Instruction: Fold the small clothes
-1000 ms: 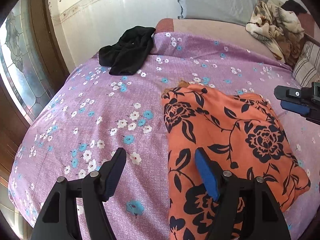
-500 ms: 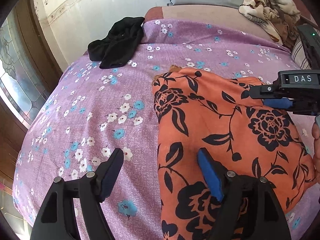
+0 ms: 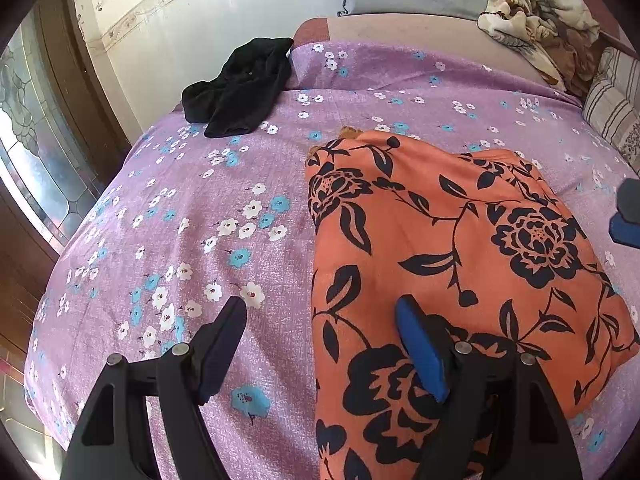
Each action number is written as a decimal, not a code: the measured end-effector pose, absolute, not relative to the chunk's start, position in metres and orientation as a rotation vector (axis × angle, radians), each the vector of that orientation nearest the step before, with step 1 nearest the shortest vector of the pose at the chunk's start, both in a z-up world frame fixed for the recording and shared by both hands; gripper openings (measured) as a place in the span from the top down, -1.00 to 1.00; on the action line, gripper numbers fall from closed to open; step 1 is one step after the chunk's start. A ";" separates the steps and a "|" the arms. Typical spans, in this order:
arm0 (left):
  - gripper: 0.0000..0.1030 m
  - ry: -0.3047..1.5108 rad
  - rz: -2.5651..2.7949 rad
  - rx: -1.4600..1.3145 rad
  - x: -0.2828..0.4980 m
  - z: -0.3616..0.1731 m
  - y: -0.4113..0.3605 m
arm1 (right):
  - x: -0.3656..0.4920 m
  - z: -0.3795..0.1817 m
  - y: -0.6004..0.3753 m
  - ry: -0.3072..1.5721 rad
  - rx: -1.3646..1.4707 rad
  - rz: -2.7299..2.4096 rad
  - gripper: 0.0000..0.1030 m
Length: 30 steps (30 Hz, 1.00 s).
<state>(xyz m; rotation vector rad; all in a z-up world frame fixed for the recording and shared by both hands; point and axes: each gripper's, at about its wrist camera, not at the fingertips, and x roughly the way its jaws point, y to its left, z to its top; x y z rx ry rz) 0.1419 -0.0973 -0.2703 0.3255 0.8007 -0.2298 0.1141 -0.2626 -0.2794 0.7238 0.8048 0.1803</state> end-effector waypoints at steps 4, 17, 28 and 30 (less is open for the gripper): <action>-0.54 0.792 -0.230 0.324 0.141 -0.272 -0.096 | 0.094 -0.277 -0.253 0.813 0.700 0.199 -0.03; -0.72 0.817 -0.239 0.274 0.149 -0.276 -0.089 | 0.102 -0.335 -0.260 1.032 0.686 0.151 0.38; -0.74 0.820 -0.239 0.263 0.151 -0.278 -0.089 | 0.104 -0.335 -0.257 1.016 0.632 0.162 0.38; -0.74 0.818 -0.237 0.263 0.150 -0.278 -0.089 | 0.103 -0.335 -0.257 1.012 0.630 0.165 0.38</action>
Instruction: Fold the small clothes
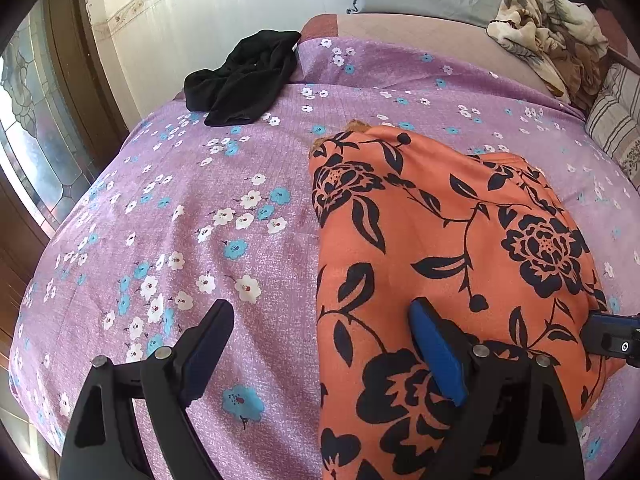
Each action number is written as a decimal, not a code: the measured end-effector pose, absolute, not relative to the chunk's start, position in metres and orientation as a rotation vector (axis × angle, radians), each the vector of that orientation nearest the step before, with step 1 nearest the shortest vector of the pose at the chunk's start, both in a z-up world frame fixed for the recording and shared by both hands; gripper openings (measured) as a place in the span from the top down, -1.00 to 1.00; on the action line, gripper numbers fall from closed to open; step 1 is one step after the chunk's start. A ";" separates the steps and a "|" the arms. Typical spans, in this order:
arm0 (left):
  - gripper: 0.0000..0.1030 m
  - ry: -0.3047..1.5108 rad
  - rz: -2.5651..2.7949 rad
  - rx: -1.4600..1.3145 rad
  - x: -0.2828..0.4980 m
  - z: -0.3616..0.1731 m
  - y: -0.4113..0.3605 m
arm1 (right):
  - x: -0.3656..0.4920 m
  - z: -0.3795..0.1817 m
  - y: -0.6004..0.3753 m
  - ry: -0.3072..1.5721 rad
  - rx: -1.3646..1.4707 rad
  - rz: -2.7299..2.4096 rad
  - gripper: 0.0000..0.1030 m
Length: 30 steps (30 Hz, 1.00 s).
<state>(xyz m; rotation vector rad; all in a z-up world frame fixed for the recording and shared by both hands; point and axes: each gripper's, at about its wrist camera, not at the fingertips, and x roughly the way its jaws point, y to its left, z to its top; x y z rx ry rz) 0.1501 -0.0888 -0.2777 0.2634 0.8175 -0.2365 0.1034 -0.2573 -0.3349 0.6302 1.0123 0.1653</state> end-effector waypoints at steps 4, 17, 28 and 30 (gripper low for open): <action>-0.74 0.812 -0.229 0.267 0.149 -0.278 -0.090 | 0.102 -0.335 -0.257 1.004 0.626 0.167 0.38; -0.74 0.809 -0.222 0.248 0.146 -0.280 -0.088 | 0.099 -0.333 -0.254 0.983 0.601 0.149 0.38; -0.74 0.812 -0.226 0.230 0.146 -0.281 -0.085 | 0.097 -0.333 -0.254 0.977 0.601 0.146 0.38; -0.74 0.813 -0.226 0.228 0.146 -0.282 -0.085 | 0.097 -0.333 -0.254 0.976 0.602 0.146 0.38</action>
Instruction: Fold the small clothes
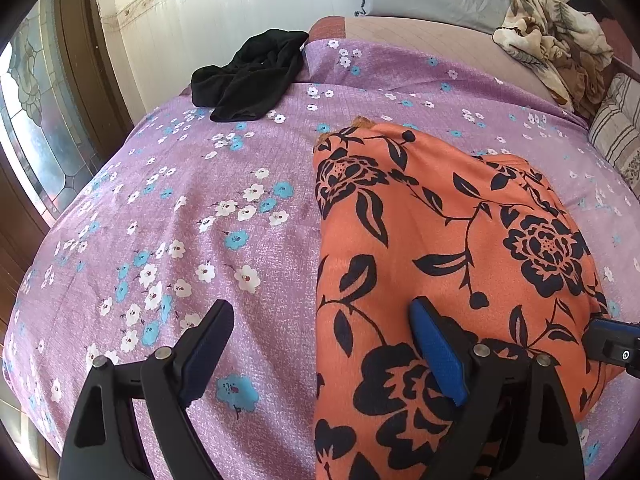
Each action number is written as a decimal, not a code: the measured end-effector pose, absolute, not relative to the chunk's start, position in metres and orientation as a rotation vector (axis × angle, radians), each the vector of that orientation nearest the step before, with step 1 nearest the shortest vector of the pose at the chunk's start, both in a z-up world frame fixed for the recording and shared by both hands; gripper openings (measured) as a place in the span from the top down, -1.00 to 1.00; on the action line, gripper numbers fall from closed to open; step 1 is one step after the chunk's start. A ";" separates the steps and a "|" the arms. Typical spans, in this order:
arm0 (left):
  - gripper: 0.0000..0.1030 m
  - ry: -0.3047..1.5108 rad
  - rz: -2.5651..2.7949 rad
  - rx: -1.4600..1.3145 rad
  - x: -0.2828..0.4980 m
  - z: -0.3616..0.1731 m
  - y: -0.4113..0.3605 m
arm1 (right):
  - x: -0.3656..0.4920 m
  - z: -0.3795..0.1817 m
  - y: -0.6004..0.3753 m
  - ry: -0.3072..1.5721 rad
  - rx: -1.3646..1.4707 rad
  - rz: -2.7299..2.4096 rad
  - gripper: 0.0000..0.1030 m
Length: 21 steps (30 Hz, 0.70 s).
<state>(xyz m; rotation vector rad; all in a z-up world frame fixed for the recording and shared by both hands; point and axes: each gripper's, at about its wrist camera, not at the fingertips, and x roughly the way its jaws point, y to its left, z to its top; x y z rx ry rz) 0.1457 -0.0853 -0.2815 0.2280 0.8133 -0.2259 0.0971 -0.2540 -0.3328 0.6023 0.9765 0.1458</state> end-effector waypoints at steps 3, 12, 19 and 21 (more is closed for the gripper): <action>-0.74 0.818 -0.227 0.223 0.146 -0.281 -0.085 | 0.096 -0.332 -0.254 0.973 0.608 0.144 0.38; -0.74 0.838 -0.240 0.211 0.146 -0.279 -0.084 | 0.093 -0.331 -0.261 0.966 0.672 0.187 0.27; -0.74 0.844 -0.246 0.212 0.148 -0.279 -0.085 | 0.092 -0.327 -0.256 0.956 0.661 0.243 -0.11; -0.74 0.848 -0.249 0.211 0.148 -0.278 -0.084 | 0.092 -0.326 -0.254 0.961 0.655 0.248 -0.11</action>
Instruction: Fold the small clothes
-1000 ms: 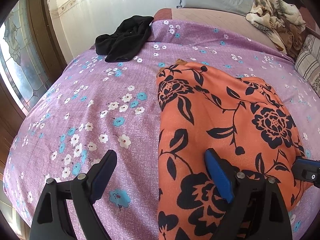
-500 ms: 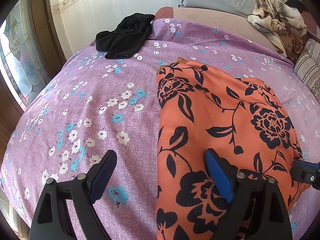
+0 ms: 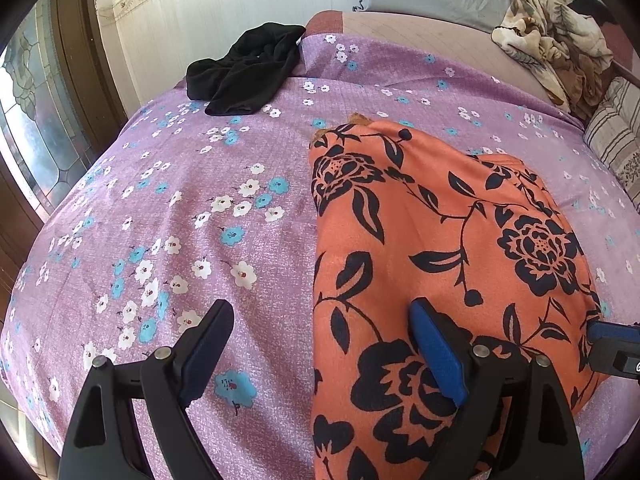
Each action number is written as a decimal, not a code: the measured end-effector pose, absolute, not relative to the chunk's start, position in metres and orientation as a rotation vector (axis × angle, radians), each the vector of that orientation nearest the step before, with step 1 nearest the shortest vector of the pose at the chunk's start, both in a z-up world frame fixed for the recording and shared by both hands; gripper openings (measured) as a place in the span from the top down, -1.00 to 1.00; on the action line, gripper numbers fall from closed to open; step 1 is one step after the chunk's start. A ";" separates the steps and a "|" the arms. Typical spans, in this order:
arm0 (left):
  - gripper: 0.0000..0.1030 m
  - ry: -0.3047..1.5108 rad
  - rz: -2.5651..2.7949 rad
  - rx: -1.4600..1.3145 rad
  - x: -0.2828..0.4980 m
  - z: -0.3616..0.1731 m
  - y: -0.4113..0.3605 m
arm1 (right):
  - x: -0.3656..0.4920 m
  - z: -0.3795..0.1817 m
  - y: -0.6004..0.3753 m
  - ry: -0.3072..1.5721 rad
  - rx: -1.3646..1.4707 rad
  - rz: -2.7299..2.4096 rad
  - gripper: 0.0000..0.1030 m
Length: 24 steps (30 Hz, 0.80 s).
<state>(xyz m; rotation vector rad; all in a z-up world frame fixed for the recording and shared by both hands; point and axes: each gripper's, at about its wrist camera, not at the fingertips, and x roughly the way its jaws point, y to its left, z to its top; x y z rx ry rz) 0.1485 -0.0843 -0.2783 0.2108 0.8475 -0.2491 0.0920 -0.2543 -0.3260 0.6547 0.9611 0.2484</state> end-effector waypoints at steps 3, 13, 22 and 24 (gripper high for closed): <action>-0.74 0.857 -0.258 0.204 0.150 -0.276 -0.083 | 0.091 -0.326 -0.258 0.959 0.689 0.263 -0.11; -0.74 0.812 -0.265 0.185 0.143 -0.256 -0.073 | 0.077 -0.310 -0.278 0.841 0.704 0.269 -0.11; -0.75 0.869 -0.260 0.231 0.150 -0.270 -0.072 | 0.093 -0.329 -0.252 0.972 0.604 0.283 -0.11; -0.75 0.869 -0.263 0.235 0.150 -0.269 -0.073 | 0.095 -0.327 -0.251 0.961 0.594 0.284 -0.11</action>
